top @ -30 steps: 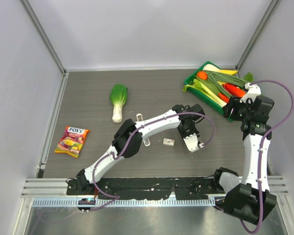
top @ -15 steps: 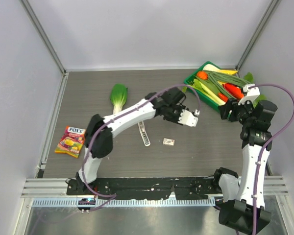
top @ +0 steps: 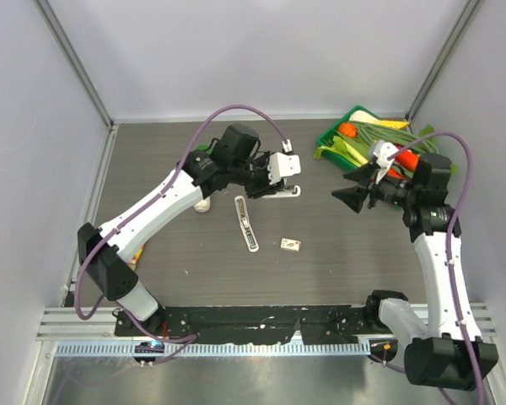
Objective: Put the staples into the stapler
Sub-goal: Pick up the stapler from the center of the board.
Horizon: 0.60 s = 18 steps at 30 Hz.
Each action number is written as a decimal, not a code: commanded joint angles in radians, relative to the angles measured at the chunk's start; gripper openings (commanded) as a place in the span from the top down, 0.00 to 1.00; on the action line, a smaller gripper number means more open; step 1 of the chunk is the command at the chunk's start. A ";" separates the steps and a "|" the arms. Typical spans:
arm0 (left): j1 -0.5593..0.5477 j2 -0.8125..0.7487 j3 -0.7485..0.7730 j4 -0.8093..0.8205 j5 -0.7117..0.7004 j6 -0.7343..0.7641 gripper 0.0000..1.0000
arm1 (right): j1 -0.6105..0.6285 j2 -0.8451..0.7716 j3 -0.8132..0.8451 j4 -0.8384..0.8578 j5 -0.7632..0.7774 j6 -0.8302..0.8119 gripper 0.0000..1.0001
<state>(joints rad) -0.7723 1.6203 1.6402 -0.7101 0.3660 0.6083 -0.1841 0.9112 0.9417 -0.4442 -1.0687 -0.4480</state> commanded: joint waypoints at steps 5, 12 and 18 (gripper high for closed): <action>-0.001 -0.086 -0.088 0.030 0.094 -0.125 0.92 | 0.440 0.139 0.086 0.176 0.110 -0.058 0.37; 0.016 -0.102 -0.120 0.069 0.116 -0.156 0.92 | 0.584 0.210 -0.001 0.326 0.223 -0.063 0.41; 0.030 -0.119 -0.126 0.070 0.152 -0.179 0.92 | 0.604 0.245 -0.020 0.358 0.248 -0.061 0.44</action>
<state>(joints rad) -0.7528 1.5661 1.5085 -0.6971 0.4595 0.4606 0.4107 1.1515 0.9287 -0.1780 -0.8581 -0.4984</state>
